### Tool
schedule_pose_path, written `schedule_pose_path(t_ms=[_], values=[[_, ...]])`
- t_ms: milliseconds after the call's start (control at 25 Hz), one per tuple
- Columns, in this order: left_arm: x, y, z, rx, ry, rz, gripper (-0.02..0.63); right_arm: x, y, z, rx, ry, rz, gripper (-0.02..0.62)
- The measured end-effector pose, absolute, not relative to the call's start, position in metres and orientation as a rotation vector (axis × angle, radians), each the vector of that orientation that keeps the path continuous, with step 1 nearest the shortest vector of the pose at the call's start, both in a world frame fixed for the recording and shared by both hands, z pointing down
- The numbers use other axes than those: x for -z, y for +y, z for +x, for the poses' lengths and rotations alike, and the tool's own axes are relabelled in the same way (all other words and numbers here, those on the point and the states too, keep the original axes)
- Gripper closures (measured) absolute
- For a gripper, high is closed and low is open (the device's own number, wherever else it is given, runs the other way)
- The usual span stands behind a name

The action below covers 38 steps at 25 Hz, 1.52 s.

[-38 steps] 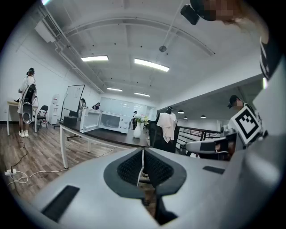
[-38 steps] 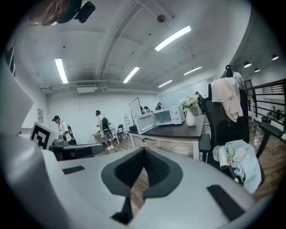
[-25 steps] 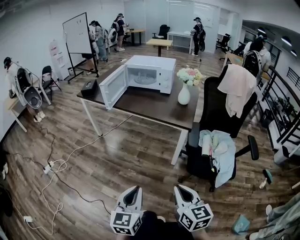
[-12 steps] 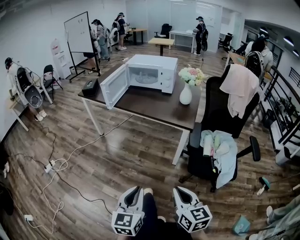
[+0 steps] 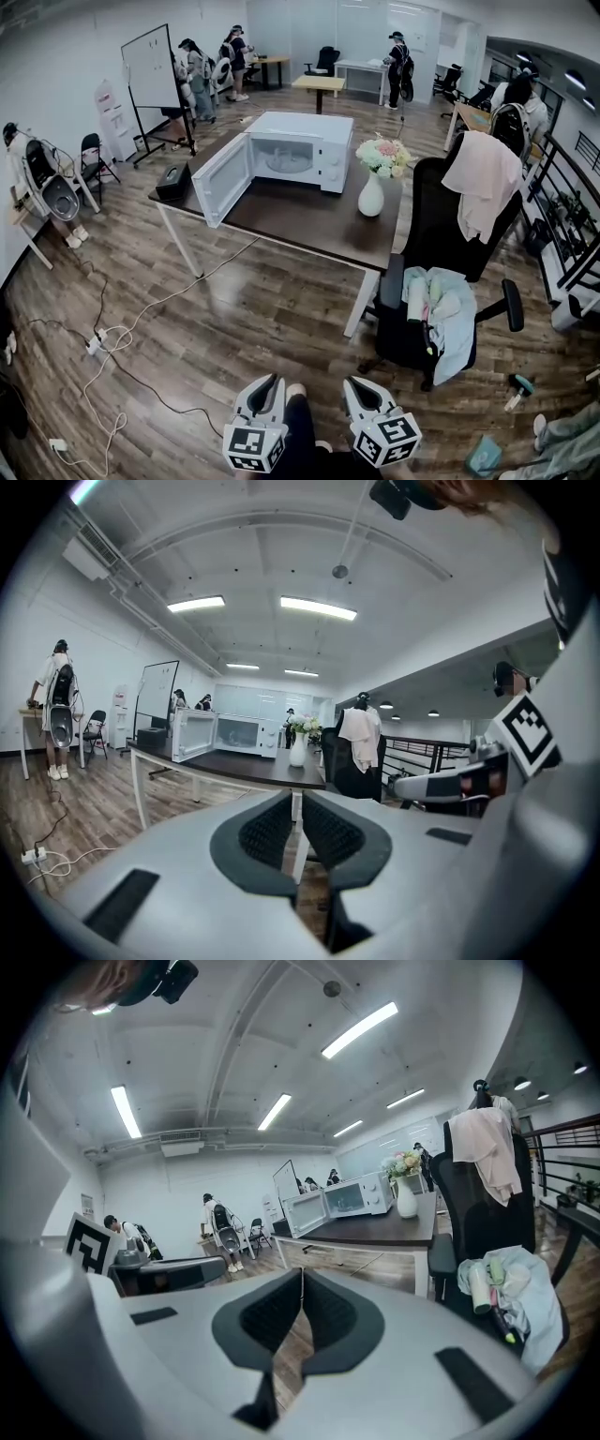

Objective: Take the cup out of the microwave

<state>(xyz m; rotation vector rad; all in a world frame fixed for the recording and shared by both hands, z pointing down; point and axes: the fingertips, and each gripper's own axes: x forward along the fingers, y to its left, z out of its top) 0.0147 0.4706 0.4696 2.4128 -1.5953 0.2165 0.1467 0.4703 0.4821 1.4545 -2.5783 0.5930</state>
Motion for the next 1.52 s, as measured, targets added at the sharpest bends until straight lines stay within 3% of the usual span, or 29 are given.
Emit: schedule_pose_path(t_ms=[640, 800, 1520], values=[[-0.460, 0.346, -0.012, -0.160, -1.624, 2.389, 0.589, -0.483, 0.343, 0.116, -0.610, -2.566, 1.387, 0.600], [-0.456, 0.315, -0.014, -0.155, -1.580, 2.426, 0.439, -0.479, 0.313, 0.108, -0.623, -2.569, 1.390, 0.600], [-0.455, 0.189, -0.060, -0.123, -1.649, 2.415, 0.147, -0.475, 0.200, 0.078, -0.622, -2.539, 1.479, 0.600]])
